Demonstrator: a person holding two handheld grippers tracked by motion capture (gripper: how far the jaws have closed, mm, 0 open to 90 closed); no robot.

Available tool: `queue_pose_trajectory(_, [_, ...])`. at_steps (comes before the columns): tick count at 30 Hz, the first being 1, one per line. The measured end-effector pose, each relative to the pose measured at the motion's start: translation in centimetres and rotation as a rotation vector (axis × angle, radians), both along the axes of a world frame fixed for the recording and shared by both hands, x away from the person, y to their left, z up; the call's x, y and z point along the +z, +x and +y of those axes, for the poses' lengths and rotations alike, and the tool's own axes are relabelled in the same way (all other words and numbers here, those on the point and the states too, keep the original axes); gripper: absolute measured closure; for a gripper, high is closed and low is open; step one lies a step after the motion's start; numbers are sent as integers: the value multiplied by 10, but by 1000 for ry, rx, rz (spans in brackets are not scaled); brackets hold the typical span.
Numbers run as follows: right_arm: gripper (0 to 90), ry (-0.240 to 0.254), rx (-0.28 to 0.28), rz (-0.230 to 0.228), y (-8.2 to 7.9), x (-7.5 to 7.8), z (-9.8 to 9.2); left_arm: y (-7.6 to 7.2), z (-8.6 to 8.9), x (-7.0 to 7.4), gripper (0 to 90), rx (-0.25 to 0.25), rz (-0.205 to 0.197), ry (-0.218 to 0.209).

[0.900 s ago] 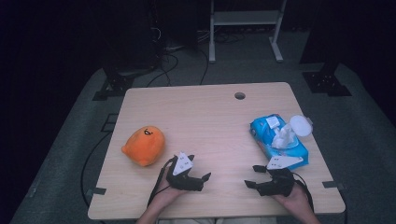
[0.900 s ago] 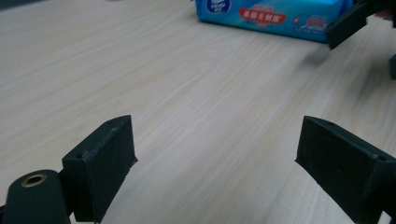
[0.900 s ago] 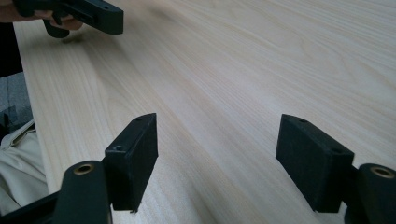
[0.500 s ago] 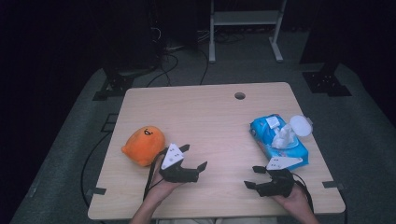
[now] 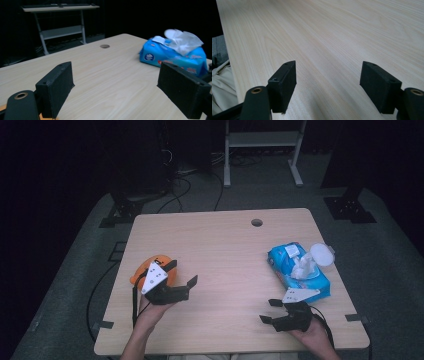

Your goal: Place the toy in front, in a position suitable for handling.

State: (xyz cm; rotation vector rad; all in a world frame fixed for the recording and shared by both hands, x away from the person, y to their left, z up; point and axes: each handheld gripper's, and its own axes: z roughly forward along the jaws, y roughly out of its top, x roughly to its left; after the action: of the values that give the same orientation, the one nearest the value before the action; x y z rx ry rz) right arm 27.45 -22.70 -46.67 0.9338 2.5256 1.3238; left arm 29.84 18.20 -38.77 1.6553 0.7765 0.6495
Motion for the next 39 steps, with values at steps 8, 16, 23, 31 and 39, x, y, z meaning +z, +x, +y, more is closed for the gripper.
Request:
queue_pose_trajectory(8, [280, 1, 3, -1, -1, 1, 0, 2, 28, 1, 128, 92, -18, -5])
queue_pose_trajectory(16, [281, -3, 10, 1, 0, 0, 1, 8, 59, -6, 127, 175, 12, -15])
queue_pose_trajectory(23, [280, -2, 9, 3, -1, 0, 1, 14, 77, -21, 127, 241, 54, -7])
queue_pose_trajectory(31, [280, -12, 19, -1, -1, 0, 4, 20, 85, -35, 128, 284, 91, 12])
queue_pose_trajectory(39, [281, -12, 23, 1, -1, 0, 4, 27, 84, -60, 128, 307, 133, 100])
